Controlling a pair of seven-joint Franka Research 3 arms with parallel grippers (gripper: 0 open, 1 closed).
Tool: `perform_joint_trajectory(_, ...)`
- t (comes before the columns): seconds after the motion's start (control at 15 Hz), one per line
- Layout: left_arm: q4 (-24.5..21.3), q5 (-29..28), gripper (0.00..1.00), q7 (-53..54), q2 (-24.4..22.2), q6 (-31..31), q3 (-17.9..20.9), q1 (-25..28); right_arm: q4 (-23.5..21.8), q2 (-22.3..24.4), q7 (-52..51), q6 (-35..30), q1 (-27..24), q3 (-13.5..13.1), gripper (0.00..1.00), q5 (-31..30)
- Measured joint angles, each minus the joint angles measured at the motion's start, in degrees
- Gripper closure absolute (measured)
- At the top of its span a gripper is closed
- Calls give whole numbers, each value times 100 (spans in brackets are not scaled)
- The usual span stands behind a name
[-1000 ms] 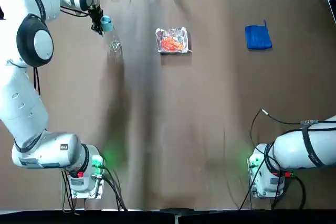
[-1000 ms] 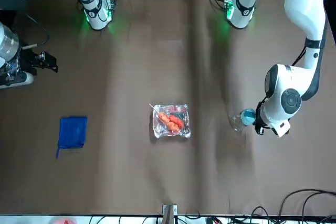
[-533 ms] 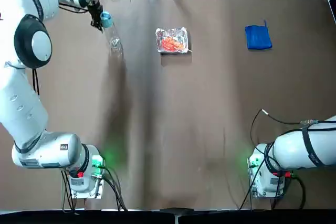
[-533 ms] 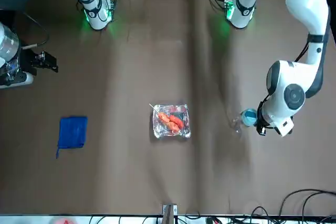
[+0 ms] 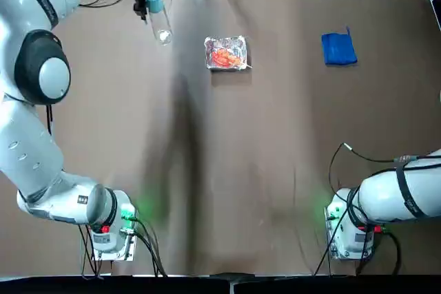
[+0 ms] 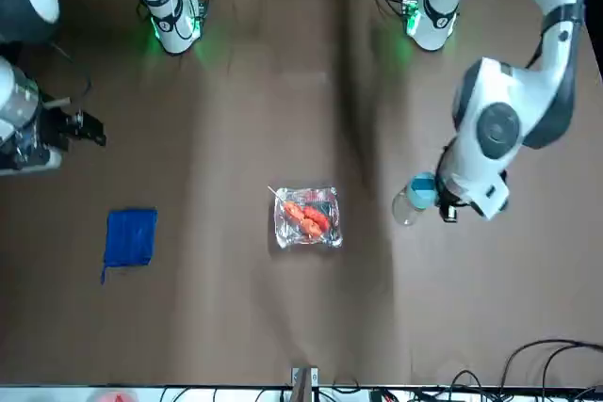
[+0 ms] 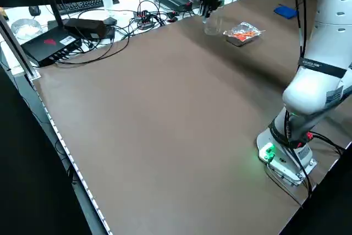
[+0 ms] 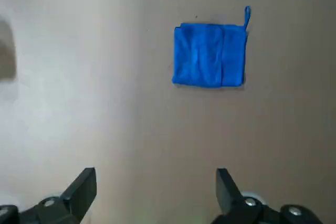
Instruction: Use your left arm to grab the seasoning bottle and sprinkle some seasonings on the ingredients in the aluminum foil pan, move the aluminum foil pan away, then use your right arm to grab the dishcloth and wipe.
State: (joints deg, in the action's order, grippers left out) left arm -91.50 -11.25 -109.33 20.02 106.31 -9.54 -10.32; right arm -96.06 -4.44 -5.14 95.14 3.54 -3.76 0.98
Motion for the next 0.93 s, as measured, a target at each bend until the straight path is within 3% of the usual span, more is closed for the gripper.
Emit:
perform_joint_trajectory(0.27, 368, -475, 78, -990, 137, -373, 190, -801, -72, -541, -12, 604, -208, -9, 0, -3)
perform_joint_trajectory(0.4, 606, -508, 78, -1319, 315, -494, 905, -1622, -116, -803, -21, 936, -279, -12, 1, -3)
perform_joint_trajectory(0.67, 856, -405, 78, -1842, 833, -536, 2989, -3726, -361, -1473, -21, 2033, -324, -22, 5, -5)
perform_joint_trajectory(0.8, 951, -273, 78, -1915, 1091, -542, 3563, -4363, -390, -1873, -21, 2500, -334, -39, 6, -27)
perform_joint_trajectory(0.93, 1028, -265, 78, -1937, 1336, -558, 3876, -4769, -391, -2189, -20, 2918, -355, -70, 8, -36)
